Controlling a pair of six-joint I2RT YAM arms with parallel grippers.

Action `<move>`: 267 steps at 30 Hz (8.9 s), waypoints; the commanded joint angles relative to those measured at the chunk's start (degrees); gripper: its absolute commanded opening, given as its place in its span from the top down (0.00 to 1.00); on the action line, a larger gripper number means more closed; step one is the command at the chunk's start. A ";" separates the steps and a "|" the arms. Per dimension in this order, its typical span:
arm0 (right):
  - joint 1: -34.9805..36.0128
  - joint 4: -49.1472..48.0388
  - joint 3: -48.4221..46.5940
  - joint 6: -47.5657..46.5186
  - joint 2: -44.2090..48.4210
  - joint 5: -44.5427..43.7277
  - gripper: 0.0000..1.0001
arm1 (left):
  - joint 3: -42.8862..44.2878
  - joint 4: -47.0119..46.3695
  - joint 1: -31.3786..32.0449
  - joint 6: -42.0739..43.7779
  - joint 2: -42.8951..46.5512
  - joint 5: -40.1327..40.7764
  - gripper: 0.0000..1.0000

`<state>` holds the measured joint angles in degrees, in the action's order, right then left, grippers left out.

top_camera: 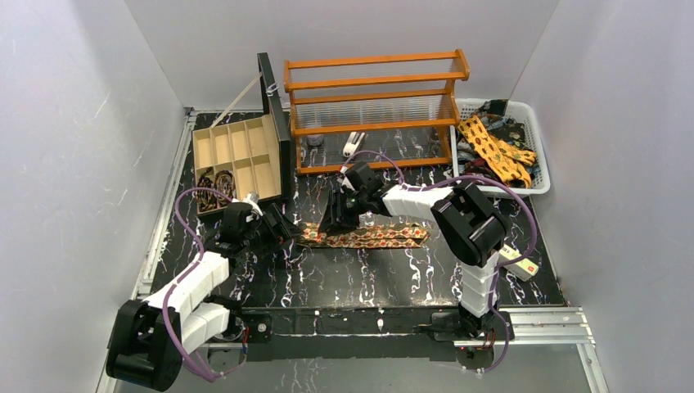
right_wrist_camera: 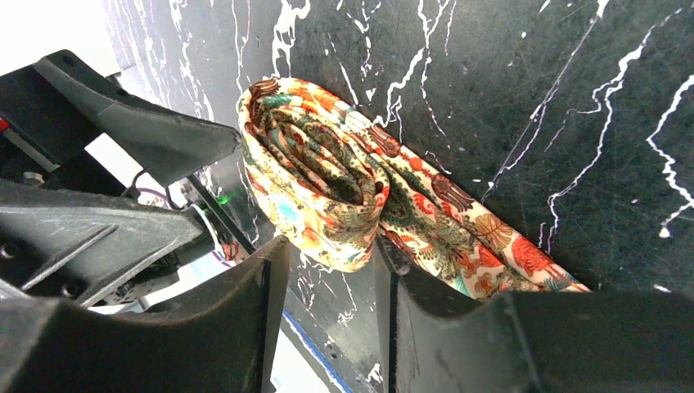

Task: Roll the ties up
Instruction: Roll the tie at the center of the board.

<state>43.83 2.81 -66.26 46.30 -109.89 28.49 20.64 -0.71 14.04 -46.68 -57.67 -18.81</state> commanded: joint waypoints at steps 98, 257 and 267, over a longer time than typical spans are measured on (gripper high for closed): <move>1.58 5.16 -9.53 -5.55 -9.78 5.41 0.64 | 1.08 1.76 0.11 6.20 -3.12 3.57 0.33; 9.62 -2.37 -9.86 -0.57 -7.26 -0.84 0.69 | 8.10 20.25 -2.62 9.48 2.00 11.19 0.94; 10.25 -2.37 -12.16 -0.19 -9.08 -1.26 0.70 | 8.44 20.98 -1.88 9.76 2.17 14.51 0.94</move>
<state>53.76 1.93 -75.09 45.43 -119.33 27.18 28.12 18.44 11.60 -36.97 -56.80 -7.27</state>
